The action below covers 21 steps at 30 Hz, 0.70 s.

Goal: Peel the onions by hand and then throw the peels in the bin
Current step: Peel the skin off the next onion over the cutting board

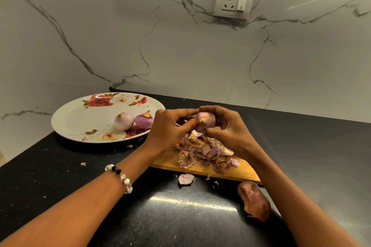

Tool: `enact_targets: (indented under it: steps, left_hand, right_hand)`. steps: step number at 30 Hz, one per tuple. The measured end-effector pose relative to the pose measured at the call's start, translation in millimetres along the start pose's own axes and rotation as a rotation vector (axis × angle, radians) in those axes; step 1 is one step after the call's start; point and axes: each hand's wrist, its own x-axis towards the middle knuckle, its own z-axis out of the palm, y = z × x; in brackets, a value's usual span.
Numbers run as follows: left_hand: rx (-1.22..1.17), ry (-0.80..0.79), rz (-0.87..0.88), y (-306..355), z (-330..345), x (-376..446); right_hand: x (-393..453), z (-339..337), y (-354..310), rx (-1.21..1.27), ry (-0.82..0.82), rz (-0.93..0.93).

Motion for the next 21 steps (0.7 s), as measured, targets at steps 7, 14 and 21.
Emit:
enact_targets:
  steps: [7, 14, 21]
  left_hand:
    - [-0.051, -0.025, -0.075, 4.3, 6.4, -4.8]
    - [-0.226, -0.096, -0.208, 15.2, 0.5, -8.8]
    - [-0.472, -0.073, -0.349, 30.0, 2.4, -12.4]
  right_hand:
    - [-2.0, 0.0, -5.2, 0.077, 0.055, -0.007]
    - [-12.8, -2.0, -13.4, 0.115, 0.128, 0.005]
    - [-18.0, 5.1, -24.0, 0.121, 0.225, -0.024]
